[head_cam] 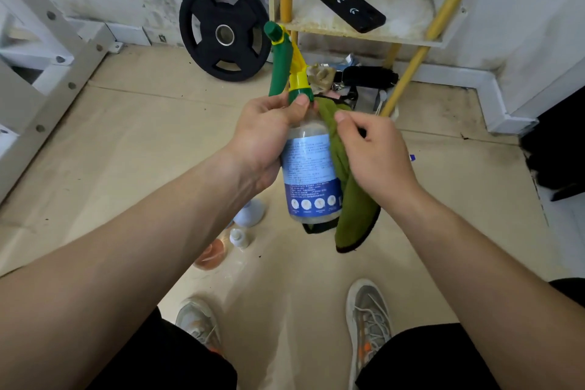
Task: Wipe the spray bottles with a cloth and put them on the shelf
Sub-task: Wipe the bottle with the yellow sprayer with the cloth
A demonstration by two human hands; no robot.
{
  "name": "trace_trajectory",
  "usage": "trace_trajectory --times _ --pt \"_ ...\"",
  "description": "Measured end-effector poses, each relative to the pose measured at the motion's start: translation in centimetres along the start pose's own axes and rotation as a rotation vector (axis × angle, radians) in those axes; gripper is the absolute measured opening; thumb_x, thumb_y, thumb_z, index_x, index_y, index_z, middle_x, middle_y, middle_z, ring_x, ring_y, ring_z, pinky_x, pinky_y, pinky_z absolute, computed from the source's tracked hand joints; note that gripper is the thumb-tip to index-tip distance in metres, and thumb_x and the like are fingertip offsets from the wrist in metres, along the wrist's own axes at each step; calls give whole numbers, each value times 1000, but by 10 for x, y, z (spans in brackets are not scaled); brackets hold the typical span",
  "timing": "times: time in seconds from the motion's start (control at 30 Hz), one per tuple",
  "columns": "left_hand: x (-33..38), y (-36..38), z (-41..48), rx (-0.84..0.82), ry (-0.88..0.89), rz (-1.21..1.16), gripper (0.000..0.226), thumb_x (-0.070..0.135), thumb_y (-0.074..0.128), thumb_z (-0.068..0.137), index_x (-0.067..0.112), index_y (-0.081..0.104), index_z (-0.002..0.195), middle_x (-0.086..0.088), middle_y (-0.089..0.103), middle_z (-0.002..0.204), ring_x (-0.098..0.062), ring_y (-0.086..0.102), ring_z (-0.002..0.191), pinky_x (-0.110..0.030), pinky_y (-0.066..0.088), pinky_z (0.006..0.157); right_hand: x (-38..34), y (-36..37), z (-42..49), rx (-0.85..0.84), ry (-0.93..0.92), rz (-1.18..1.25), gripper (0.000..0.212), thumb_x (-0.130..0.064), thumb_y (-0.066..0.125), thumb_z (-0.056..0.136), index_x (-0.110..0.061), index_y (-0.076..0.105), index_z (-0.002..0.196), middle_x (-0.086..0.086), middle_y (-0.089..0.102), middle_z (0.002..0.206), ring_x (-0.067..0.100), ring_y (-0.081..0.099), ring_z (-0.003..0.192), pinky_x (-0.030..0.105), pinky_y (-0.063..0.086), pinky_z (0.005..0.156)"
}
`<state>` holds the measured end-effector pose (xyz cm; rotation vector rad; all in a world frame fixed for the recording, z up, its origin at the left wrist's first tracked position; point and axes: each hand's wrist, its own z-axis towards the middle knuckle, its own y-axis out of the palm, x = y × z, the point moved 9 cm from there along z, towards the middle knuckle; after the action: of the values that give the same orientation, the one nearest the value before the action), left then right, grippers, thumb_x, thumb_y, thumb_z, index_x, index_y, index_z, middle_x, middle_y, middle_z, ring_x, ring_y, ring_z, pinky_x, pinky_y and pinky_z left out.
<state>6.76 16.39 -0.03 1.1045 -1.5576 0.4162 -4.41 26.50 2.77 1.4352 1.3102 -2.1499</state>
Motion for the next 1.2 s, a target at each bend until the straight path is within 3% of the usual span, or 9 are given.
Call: trace_trajectory --times 0.1,0.2,0.37,0.47,0.6,0.7,0.8,1.0,1.2 --pt "3 -5 2 58 18 17 16 6 55 100 0 67 91 -15 69 89 -25 67 77 -37 59 77 -13 6 -14 63 -142 -174 32 -34 45 105 -27 58 78 -9 49 73 18 51 72 34 37 62" --pt "4 -17 6 143 11 -10 18 7 56 100 0 66 86 -11 68 79 -23 65 70 -35 59 72 -28 18 -40 187 -276 -548 40 -38 43 100 -19 68 126 3 57 98 29 57 85 34 45 58" --pt "-3 -22 6 201 -22 -37 17 7 57 100 1 66 87 -12 68 78 -24 65 69 -35 59 69 -41 27 -49 180 -410 -736 48 -39 43 98 -15 67 131 10 61 102 33 60 82 34 46 52" --pt "-8 -13 1 167 -42 -45 17 6 58 100 2 65 85 -12 69 78 -24 66 69 -38 59 74 -26 11 -21 44 -202 -448 37 -39 43 104 -21 71 121 1 60 93 29 60 84 35 45 63" --pt "-3 -4 -2 123 -28 -70 16 4 59 98 3 64 83 -13 69 82 -26 66 72 -41 59 78 20 6 3 -89 147 23 49 -39 48 106 -7 60 71 -2 55 61 17 53 63 33 40 66" --pt "2 -12 0 163 -46 -86 15 6 62 97 4 65 83 -10 70 80 -23 67 67 -39 60 72 51 27 -8 -202 358 191 50 -45 47 105 -2 72 98 16 75 94 34 71 92 51 55 94" --pt "3 -23 2 229 -67 -93 16 7 63 97 4 66 81 -9 68 75 -23 66 66 -43 60 75 67 40 -24 -296 531 288 44 -48 50 104 -15 78 97 6 79 93 28 75 95 52 54 100" --pt "9 -38 7 315 -81 -125 19 15 64 97 9 66 79 -2 70 66 -21 67 65 -50 60 80 71 53 -46 -345 793 680 44 -56 60 95 -18 78 107 8 78 107 27 74 102 45 54 102" --pt "18 -38 4 265 -83 -20 9 24 72 93 17 66 93 2 71 82 -21 65 75 -46 61 69 69 54 -53 -363 886 895 36 -49 65 92 -20 84 81 7 79 98 24 75 81 38 57 85"
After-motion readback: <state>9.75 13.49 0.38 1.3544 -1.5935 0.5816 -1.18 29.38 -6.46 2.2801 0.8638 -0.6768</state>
